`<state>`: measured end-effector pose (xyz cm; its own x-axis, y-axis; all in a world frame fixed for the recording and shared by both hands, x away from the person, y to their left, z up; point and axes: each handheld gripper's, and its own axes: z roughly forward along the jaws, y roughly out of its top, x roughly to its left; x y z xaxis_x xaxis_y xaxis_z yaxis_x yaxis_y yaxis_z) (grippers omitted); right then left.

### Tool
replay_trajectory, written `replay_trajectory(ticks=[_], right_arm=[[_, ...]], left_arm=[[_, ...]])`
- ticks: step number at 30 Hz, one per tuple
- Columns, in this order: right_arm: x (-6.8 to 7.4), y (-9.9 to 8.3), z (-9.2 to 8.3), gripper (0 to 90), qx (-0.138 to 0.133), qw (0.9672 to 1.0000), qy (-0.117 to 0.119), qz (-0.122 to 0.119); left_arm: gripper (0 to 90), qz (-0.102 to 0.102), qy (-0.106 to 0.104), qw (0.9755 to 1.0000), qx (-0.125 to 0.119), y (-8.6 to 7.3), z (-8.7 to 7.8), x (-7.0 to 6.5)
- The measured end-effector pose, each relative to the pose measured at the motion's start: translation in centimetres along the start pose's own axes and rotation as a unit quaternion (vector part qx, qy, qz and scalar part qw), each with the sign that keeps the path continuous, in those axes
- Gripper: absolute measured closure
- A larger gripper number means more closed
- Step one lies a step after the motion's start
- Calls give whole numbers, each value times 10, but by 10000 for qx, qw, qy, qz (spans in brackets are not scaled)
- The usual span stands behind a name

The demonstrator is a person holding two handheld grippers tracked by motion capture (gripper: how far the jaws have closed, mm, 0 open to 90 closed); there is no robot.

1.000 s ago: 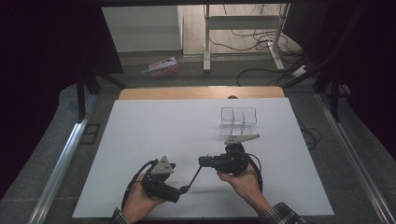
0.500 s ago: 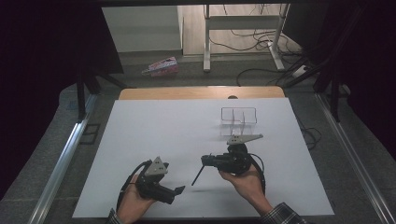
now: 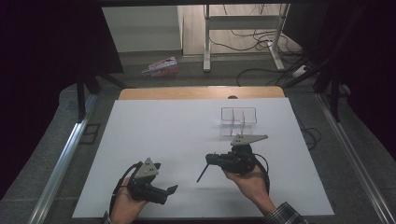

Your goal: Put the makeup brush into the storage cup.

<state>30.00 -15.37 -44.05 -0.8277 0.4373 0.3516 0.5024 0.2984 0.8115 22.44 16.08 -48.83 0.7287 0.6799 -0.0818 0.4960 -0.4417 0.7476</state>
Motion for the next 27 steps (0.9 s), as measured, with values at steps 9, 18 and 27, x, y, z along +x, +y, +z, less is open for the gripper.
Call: replay_trajectory(ticks=[9, 18, 27], right_arm=[[1, 1, -5, 845, -2, 9998, -142, -154], [-1, 2, -10, 845, -13, 9994, -242, -233], [-2, 4, -14, 843, -40, 9990, -339, -306]], left_arm=[[30, -73, 121, 9999, 20, -5, -6, 2], [29, -133, 123, 9998, -83, -10, -14, 5], [29, 17, 58, 9999, -118, -15, -21, 5]])
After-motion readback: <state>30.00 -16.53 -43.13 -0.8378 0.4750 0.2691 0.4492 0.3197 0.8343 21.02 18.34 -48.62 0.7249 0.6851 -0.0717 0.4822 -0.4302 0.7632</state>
